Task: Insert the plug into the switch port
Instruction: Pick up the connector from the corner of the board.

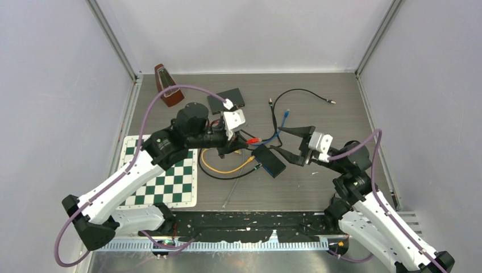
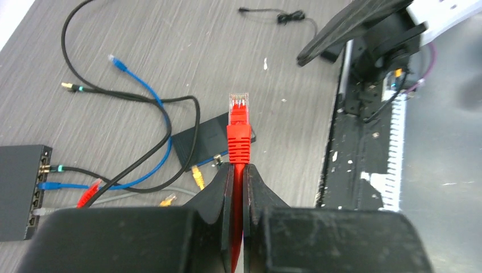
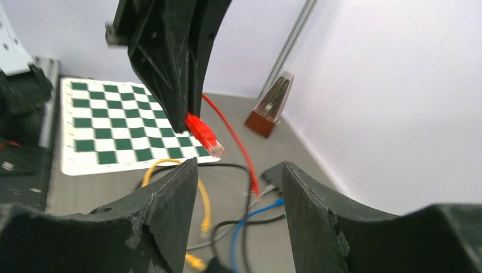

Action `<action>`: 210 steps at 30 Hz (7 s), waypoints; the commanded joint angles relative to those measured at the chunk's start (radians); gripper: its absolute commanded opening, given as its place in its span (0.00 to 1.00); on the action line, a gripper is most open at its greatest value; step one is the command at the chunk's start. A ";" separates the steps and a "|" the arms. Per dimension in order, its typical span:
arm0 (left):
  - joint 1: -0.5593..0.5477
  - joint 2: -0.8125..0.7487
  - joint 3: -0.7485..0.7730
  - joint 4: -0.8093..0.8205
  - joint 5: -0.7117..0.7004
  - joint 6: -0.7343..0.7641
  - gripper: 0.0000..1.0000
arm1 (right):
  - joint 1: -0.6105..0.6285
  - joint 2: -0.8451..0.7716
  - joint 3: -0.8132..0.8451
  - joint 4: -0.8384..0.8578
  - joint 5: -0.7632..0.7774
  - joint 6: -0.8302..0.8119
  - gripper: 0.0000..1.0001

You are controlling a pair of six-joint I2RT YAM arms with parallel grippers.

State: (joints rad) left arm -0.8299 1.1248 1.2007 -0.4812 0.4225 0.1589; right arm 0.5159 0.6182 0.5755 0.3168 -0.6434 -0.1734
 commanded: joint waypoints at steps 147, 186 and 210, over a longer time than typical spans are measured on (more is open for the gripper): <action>0.149 -0.432 -0.473 0.028 -0.150 -0.170 0.61 | 0.874 0.446 -0.144 -0.761 1.157 0.994 0.38; 0.145 -0.047 -0.383 0.294 0.302 0.407 0.38 | 0.599 0.322 0.119 -0.378 0.716 -0.277 0.05; 0.149 -0.148 -0.370 0.376 0.111 -0.449 0.00 | 0.326 -0.096 -0.089 -0.213 0.403 -0.500 0.71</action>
State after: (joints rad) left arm -0.6849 1.0004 0.7891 -0.1261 0.5537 -0.1326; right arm 0.8570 0.5014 0.4030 0.1604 -0.1940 -0.4892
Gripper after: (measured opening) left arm 0.048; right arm 0.712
